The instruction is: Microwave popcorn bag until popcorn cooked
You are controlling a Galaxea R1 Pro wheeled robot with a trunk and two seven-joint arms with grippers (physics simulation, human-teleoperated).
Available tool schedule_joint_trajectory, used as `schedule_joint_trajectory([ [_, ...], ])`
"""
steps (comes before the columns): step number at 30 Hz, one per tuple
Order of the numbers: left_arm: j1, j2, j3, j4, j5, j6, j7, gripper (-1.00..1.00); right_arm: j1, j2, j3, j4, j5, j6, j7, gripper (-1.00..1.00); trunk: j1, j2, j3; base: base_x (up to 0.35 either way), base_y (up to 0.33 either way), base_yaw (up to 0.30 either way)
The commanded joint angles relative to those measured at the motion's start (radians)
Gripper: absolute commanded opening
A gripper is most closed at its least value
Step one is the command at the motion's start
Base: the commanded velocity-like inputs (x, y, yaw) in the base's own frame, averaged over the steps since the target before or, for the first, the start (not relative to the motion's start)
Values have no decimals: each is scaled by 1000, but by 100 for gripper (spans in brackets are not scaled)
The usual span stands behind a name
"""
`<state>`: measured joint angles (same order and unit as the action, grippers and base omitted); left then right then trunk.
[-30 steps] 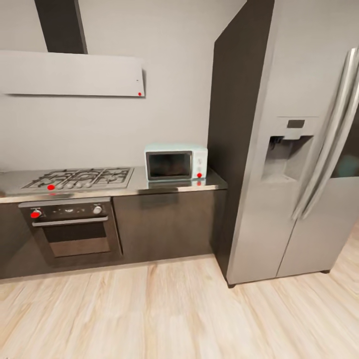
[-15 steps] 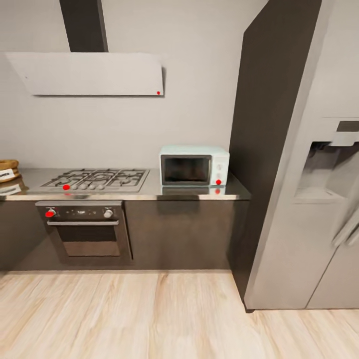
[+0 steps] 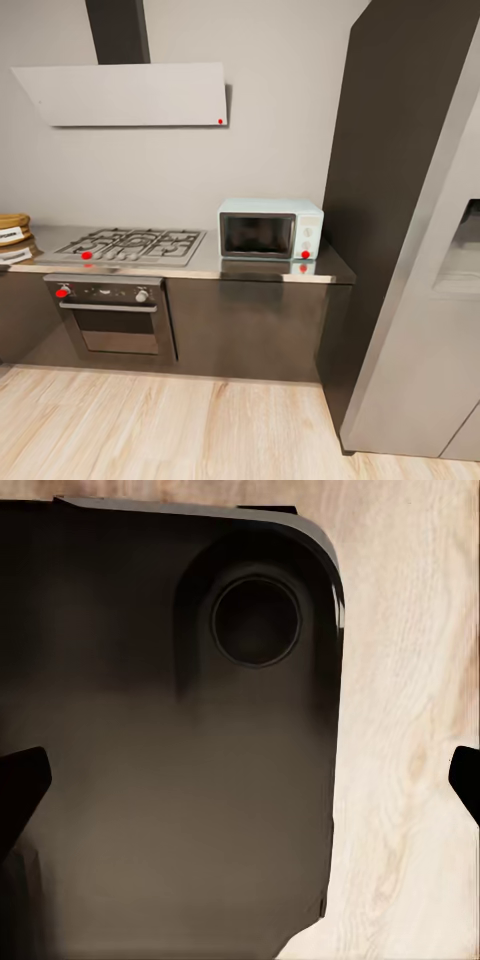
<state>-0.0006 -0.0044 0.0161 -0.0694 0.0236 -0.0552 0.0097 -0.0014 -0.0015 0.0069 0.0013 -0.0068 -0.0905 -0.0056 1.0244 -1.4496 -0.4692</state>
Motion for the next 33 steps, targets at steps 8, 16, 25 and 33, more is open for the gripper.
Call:
schedule_joint_trajectory([
  [8,0,0,1,0,1,-4,0,100,0,0,4,0,3,-3,0,100,1,0,-1,322,-152,0],
  [16,0,0,2,-1,1,-12,-1,100,0,0,5,0,3,-1,0,100,1,0,-1,322,-126,0],
  [25,0,0,2,-1,-6,-14,-2,100,0,1,4,0,4,-5,0,100,1,0,-1,177,-16,0],
  [33,-1,0,2,-3,-7,-15,-2,100,0,1,4,0,4,-5,0,100,1,0,-1,3,0,-61],
])
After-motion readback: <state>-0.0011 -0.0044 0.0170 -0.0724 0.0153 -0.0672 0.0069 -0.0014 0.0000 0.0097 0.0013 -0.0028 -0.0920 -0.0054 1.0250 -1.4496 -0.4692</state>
